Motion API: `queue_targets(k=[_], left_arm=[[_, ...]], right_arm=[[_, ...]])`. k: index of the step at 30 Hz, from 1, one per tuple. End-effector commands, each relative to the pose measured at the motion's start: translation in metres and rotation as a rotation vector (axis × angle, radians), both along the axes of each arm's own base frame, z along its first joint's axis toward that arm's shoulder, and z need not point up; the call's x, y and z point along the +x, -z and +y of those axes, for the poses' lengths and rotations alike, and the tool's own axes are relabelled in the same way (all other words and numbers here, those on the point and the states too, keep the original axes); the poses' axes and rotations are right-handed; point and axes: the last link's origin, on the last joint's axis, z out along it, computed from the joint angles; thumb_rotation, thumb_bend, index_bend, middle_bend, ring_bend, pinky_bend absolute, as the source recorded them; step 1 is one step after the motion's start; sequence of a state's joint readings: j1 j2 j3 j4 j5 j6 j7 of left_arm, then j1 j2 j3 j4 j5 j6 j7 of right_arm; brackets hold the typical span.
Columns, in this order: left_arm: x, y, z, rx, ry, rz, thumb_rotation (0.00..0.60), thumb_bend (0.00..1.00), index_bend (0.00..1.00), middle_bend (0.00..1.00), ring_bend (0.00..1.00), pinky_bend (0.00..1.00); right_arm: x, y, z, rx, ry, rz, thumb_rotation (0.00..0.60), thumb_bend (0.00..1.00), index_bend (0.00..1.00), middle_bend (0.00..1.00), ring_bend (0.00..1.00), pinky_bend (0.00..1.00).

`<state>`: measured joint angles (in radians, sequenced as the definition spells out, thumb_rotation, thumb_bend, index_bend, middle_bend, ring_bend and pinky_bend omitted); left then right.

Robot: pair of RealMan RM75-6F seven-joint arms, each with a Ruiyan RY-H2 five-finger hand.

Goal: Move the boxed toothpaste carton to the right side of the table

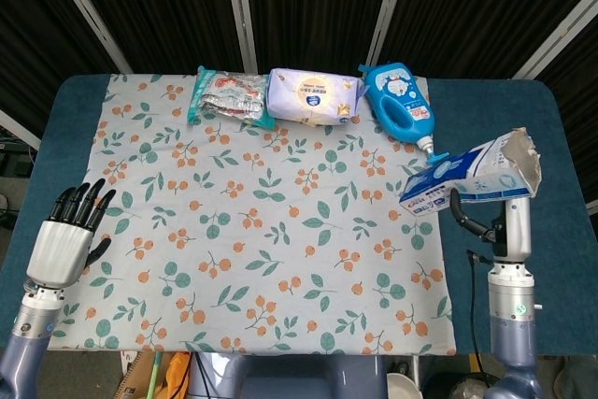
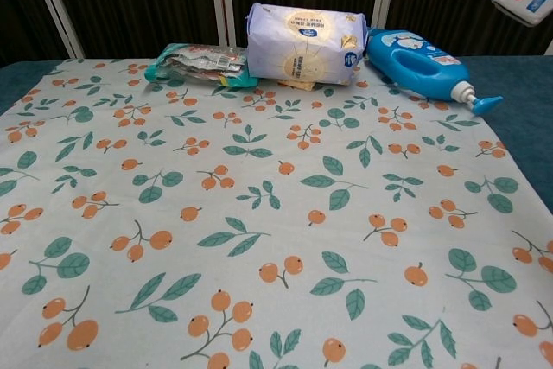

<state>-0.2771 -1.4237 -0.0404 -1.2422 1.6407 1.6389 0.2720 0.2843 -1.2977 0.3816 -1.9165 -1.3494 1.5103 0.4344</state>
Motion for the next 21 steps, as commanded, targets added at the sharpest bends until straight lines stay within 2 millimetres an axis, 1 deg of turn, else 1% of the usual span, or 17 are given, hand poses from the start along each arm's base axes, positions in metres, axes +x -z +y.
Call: queue_targets(k=[1, 3, 7, 10, 12, 15, 17, 18, 21], left_arm=[[0.0, 0.0, 0.0, 0.0, -0.001, 0.0, 0.6, 0.2, 0.12, 0.05, 0.13, 0.18], [0.0, 0.0, 0.0, -0.001, -0.002, -0.001, 0.6, 0.2, 0.12, 0.05, 0.13, 0.18], [0.001, 0.001, 0.0, -0.007, 0.002, -0.001, 0.6, 0.2, 0.13, 0.06, 0.13, 0.18], [0.001, 0.001, 0.0, -0.015, 0.006, 0.0, 0.6, 0.2, 0.13, 0.06, 0.13, 0.18], [0.002, 0.001, 0.001, -0.019, 0.008, -0.004, 0.6, 0.2, 0.13, 0.06, 0.13, 0.18], [0.001, 0.0, 0.0, -0.022, 0.008, -0.014, 0.6, 0.2, 0.13, 0.06, 0.13, 0.18], [0.001, -0.001, 0.0, -0.024, 0.007, -0.021, 0.6, 0.2, 0.13, 0.06, 0.13, 0.18], [0.001, -0.001, 0.001, -0.024, 0.006, -0.025, 0.6, 0.2, 0.14, 0.06, 0.13, 0.18], [0.001, -0.002, 0.0, -0.026, 0.004, -0.035, 0.6, 0.2, 0.14, 0.06, 0.13, 0.18]], right_arm=[[0.0, 0.0, 0.001, -0.005, 0.001, -0.003, 0.6, 0.47, 0.43, 0.55, 0.61, 0.49], [0.0, -0.001, 0.0, -0.006, 0.004, 0.007, 0.6, 0.47, 0.45, 0.57, 0.63, 0.5], [-0.002, 0.001, 0.001, 0.01, 0.026, 0.063, 0.6, 0.47, 0.46, 0.57, 0.64, 0.5], [-0.005, 0.006, 0.003, 0.045, 0.051, 0.151, 0.6, 0.47, 0.46, 0.57, 0.64, 0.5], [-0.01, 0.012, 0.007, 0.086, 0.07, 0.252, 0.6, 0.47, 0.46, 0.57, 0.64, 0.5], [-0.024, 0.021, 0.017, 0.133, 0.103, 0.429, 0.6, 0.47, 0.46, 0.57, 0.64, 0.5], [-0.033, 0.026, 0.023, 0.148, 0.118, 0.498, 0.6, 0.47, 0.46, 0.57, 0.64, 0.5], [-0.04, 0.031, 0.027, 0.162, 0.128, 0.541, 0.6, 0.47, 0.46, 0.57, 0.64, 0.5], [-0.052, 0.043, 0.037, 0.198, 0.132, 0.641, 0.6, 0.47, 0.46, 0.57, 0.64, 0.5]])
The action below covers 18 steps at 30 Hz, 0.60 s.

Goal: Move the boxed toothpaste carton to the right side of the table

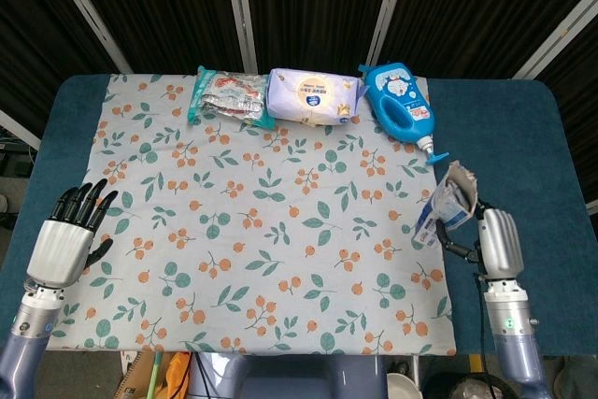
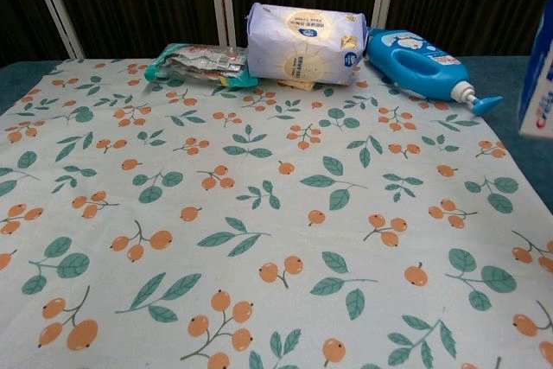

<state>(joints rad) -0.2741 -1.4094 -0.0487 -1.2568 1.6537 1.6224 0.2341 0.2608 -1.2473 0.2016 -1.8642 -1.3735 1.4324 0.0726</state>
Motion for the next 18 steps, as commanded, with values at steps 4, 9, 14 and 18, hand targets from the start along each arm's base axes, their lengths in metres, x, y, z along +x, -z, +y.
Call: queue_targets(k=[4, 9, 14, 18], left_arm=[[0.002, 0.0, -0.001, -0.003, 0.007, -0.004, 0.6, 0.2, 0.14, 0.06, 0.13, 0.18], [0.001, 0.0, -0.001, -0.006, 0.0, -0.01, 0.6, 0.2, 0.14, 0.06, 0.13, 0.18], [0.002, 0.001, 0.0, -0.011, 0.004, 0.001, 0.6, 0.2, 0.14, 0.06, 0.13, 0.18], [0.002, 0.001, -0.001, -0.01, 0.008, -0.001, 0.6, 0.2, 0.14, 0.06, 0.13, 0.18]], right_arm=[[-0.022, 0.026, 0.018, 0.091, -0.011, 0.271, 0.6, 0.47, 0.46, 0.57, 0.64, 0.5], [-0.028, 0.042, 0.02, 0.12, -0.02, 0.404, 0.6, 0.47, 0.46, 0.57, 0.64, 0.5], [-0.029, 0.055, 0.015, 0.111, -0.041, 0.611, 0.6, 0.47, 0.46, 0.57, 0.64, 0.5], [-0.024, 0.066, 0.014, 0.128, -0.045, 0.72, 0.6, 0.47, 0.46, 0.57, 0.64, 0.5]])
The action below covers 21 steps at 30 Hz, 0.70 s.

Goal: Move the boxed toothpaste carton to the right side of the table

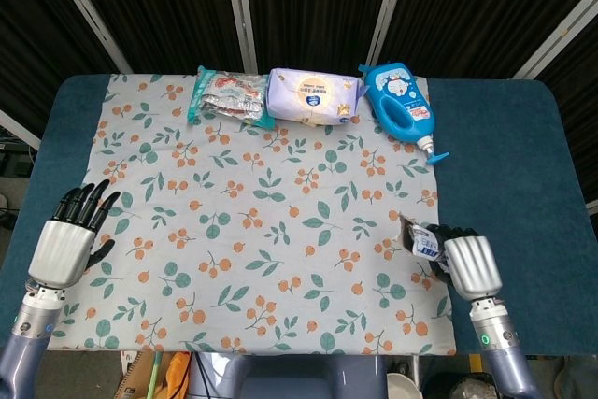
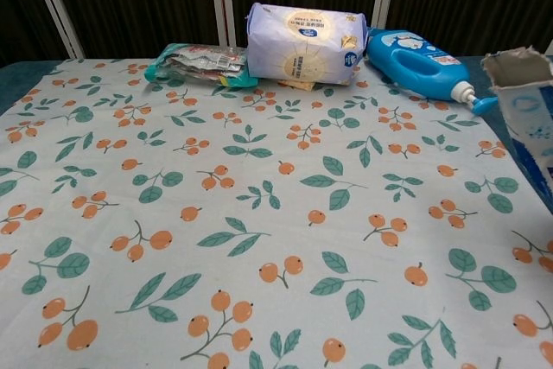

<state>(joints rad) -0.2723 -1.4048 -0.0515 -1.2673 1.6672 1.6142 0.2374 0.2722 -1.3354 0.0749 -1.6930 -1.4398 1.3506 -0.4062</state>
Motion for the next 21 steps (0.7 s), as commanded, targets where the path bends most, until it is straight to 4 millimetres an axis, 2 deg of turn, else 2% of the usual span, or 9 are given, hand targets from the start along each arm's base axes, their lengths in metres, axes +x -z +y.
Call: queue_targets(k=[1, 5, 9, 11, 14, 15, 17, 21], left_arm=[[0.0, 0.0, 0.0, 0.001, 0.0, -0.007, 0.6, 0.2, 0.14, 0.06, 0.13, 0.18], [-0.001, -0.001, 0.001, 0.0, -0.006, -0.012, 0.6, 0.2, 0.15, 0.06, 0.13, 0.18], [0.0, -0.001, 0.0, 0.002, -0.003, -0.016, 0.6, 0.2, 0.14, 0.06, 0.13, 0.18], [-0.001, -0.001, 0.0, 0.001, -0.004, -0.017, 0.6, 0.2, 0.14, 0.06, 0.13, 0.18], [-0.001, -0.002, 0.0, 0.0, -0.008, -0.019, 0.6, 0.2, 0.14, 0.06, 0.13, 0.18], [-0.001, -0.002, 0.0, 0.0, -0.009, -0.021, 0.6, 0.2, 0.14, 0.06, 0.13, 0.18], [-0.001, -0.002, 0.0, -0.001, -0.01, -0.023, 0.6, 0.2, 0.14, 0.06, 0.13, 0.18], [-0.001, -0.002, 0.0, -0.003, -0.016, -0.026, 0.6, 0.2, 0.14, 0.06, 0.13, 0.18]], right_arm=[[0.005, 0.02, -0.002, 0.033, -0.003, 0.128, 0.6, 0.47, 0.46, 0.57, 0.64, 0.5], [0.013, 0.033, -0.003, 0.07, 0.032, 0.109, 0.6, 0.47, 0.37, 0.54, 0.56, 0.5], [0.026, 0.046, -0.002, 0.129, 0.086, 0.048, 0.6, 0.39, 0.07, 0.34, 0.33, 0.44], [0.033, 0.049, -0.002, 0.144, 0.095, 0.031, 0.6, 0.36, 0.01, 0.25, 0.23, 0.38], [0.041, 0.051, 0.0, 0.158, 0.101, 0.013, 0.6, 0.31, 0.0, 0.09, 0.07, 0.25], [0.043, 0.051, 0.001, 0.167, 0.104, 0.009, 0.6, 0.3, 0.0, 0.06, 0.05, 0.23], [0.047, 0.051, 0.002, 0.173, 0.107, 0.006, 0.6, 0.29, 0.0, 0.02, 0.02, 0.21], [0.049, 0.046, 0.004, 0.164, 0.104, -0.004, 0.6, 0.29, 0.0, 0.02, 0.02, 0.21]])
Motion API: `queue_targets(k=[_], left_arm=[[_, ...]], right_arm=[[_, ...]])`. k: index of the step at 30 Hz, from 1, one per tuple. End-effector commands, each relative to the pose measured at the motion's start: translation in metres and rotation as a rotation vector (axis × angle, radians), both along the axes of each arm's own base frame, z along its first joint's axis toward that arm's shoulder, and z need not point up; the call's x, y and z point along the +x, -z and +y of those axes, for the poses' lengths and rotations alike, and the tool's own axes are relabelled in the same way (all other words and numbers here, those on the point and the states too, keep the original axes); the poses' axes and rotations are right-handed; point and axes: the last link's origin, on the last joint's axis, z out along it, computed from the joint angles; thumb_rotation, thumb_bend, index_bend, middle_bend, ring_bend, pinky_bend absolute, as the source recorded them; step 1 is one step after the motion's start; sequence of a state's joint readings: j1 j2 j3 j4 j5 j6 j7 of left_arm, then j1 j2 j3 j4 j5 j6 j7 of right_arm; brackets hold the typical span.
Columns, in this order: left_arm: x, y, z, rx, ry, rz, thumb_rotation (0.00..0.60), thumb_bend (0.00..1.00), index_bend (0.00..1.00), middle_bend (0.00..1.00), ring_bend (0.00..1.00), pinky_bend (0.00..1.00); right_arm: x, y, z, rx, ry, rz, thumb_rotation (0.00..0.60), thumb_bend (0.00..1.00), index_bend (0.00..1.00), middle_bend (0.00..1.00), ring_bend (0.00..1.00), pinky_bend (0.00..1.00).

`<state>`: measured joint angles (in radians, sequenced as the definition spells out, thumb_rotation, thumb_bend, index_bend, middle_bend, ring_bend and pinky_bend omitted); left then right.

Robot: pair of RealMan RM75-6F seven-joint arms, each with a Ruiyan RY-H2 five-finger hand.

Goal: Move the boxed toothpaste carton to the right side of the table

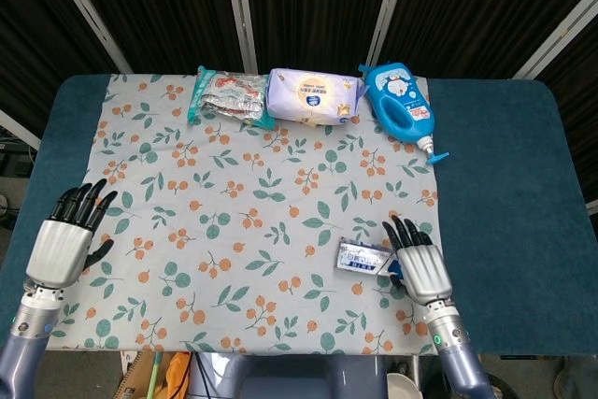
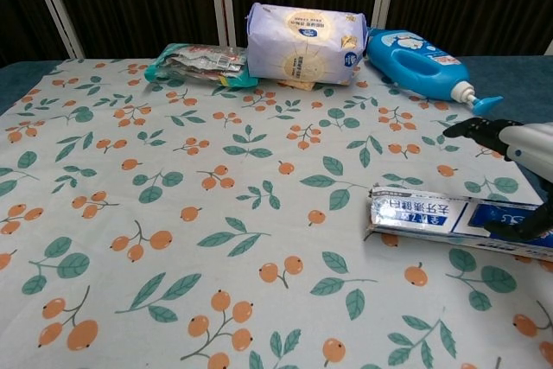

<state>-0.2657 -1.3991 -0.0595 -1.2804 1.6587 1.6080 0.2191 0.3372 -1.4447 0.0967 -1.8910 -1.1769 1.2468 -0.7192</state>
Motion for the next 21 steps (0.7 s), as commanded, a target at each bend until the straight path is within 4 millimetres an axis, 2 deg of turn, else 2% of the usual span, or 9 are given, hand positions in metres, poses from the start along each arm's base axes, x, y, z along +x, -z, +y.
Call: queue_targets(k=[1, 7, 18, 21], left_arm=[[0.0, 0.0, 0.0, -0.001, -0.004, -0.003, 0.6, 0.2, 0.13, 0.06, 0.13, 0.18], [-0.002, -0.004, -0.005, -0.017, -0.046, -0.048, 0.6, 0.2, 0.11, 0.05, 0.12, 0.15], [-0.006, -0.02, -0.037, -0.107, -0.169, -0.133, 0.6, 0.1, 0.01, 0.0, 0.01, 0.05], [-0.007, -0.024, -0.044, -0.113, -0.184, -0.142, 0.6, 0.09, 0.0, 0.0, 0.0, 0.04]], right_arm=[[0.0, -0.006, 0.001, -0.013, -0.001, -0.002, 0.6, 0.29, 0.0, 0.02, 0.02, 0.2], [-0.018, -0.036, 0.008, -0.083, -0.018, 0.051, 0.6, 0.29, 0.0, 0.02, 0.02, 0.18], [-0.085, -0.12, 0.046, -0.301, 0.021, 0.064, 0.6, 0.29, 0.0, 0.0, 0.0, 0.12], [-0.099, -0.134, 0.058, -0.352, 0.028, 0.072, 0.6, 0.29, 0.0, 0.0, 0.0, 0.09]])
